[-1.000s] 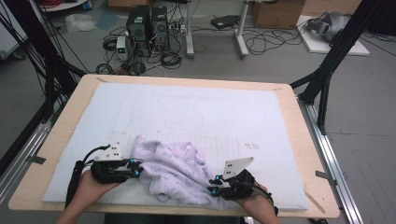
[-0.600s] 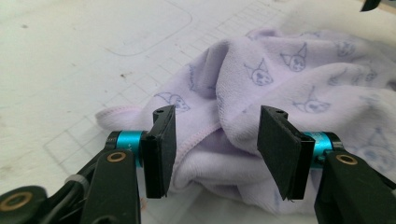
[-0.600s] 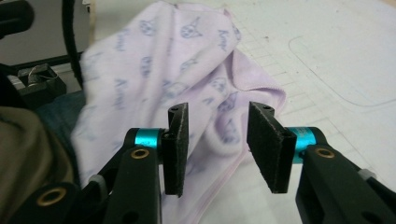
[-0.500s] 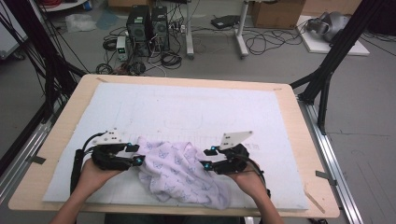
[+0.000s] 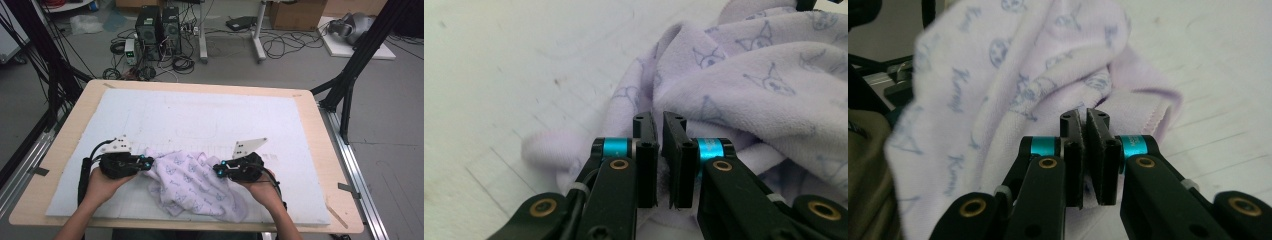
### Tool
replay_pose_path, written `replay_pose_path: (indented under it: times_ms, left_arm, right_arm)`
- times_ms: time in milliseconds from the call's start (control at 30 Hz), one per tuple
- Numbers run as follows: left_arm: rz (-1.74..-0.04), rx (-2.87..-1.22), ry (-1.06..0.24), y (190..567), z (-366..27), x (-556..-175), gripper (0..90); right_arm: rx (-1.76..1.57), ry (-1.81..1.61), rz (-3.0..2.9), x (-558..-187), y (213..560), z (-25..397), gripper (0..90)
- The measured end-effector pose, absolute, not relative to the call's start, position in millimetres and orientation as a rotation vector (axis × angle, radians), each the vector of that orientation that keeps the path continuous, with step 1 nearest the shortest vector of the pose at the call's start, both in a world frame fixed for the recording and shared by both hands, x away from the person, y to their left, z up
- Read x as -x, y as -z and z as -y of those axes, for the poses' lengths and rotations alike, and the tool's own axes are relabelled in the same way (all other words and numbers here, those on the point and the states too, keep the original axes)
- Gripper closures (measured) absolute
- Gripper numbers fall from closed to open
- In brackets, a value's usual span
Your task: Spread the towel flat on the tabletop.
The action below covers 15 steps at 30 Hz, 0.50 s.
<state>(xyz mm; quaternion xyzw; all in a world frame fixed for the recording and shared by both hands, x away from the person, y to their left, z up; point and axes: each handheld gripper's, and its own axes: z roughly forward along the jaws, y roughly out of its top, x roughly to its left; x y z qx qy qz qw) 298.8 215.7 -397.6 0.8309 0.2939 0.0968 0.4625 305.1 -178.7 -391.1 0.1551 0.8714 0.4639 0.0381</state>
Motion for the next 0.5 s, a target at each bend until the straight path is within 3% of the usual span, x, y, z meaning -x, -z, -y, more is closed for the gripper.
replay_pose_path:
  times_ms: [200,300,467,500]
  left_arm:
    - [-0.655,-1.964,-0.317,361.7,-218.2,-290.8,83.8]
    - [-0.632,-1.971,-0.32,359.5,-213.0,-286.1,83.4]
    - [-0.63,-2.078,-0.212,394.2,-200.6,-280.9,71.6]
    - [-0.651,-2.091,-0.19,402.9,-200.9,-280.1,61.0]
  right_arm:
    - [-0.441,-1.403,-2.536,-289.7,346.0,200.2,86.2]
    - [-0.429,-1.386,-2.516,-282.8,340.7,204.4,86.3]
    - [-0.462,-1.28,-2.617,-263.5,375.1,206.6,86.2]
    - [-0.503,-1.226,-2.702,-257.1,402.3,207.4,86.1]
